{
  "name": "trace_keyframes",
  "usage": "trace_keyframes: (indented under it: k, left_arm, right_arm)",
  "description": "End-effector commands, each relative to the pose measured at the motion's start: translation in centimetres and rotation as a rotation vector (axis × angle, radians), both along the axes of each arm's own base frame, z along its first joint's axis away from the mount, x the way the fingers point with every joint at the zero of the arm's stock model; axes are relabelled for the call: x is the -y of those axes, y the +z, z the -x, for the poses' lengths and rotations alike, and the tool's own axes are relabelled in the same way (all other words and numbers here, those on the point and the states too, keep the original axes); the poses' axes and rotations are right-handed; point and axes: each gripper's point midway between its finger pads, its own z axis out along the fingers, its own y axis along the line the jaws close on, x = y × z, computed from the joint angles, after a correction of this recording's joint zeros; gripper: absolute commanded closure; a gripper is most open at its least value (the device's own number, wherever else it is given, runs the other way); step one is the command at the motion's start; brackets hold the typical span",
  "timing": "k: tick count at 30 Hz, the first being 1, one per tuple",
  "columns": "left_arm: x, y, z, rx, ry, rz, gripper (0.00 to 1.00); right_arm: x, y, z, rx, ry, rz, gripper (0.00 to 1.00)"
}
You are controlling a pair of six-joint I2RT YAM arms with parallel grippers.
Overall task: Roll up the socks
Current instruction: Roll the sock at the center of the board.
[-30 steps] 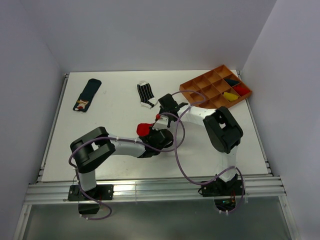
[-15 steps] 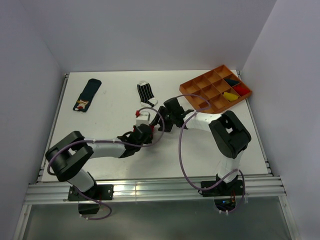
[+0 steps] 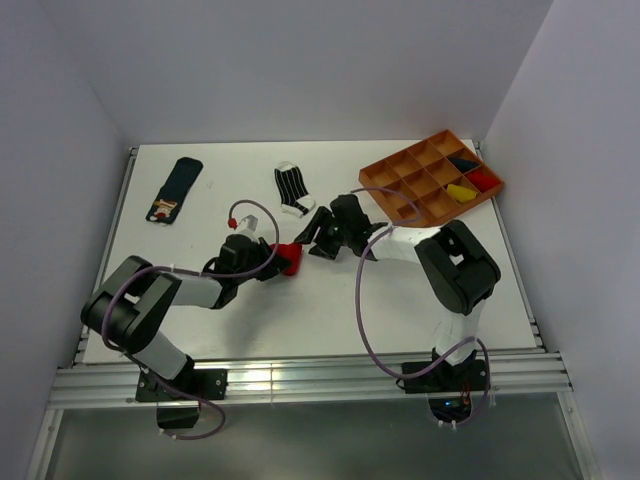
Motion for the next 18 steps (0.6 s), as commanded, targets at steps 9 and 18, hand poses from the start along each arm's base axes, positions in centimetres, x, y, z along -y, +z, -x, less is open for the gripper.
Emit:
trace_keyframes:
  k: [9, 18]
  left_arm:
    - [1.6, -1.2, 1.4, -0.141, -0.086, 0.178, 1.00]
    - [1.8, -2.1, 1.7, -0.192, -0.097, 0.197, 1.00]
  right_arm:
    - [-1.3, -2.1, -0.3, -0.036, 0.017, 0.007, 0.36]
    - [-1.6, -3.2, -0.5, -0.045, 0.032, 0.021, 0.74]
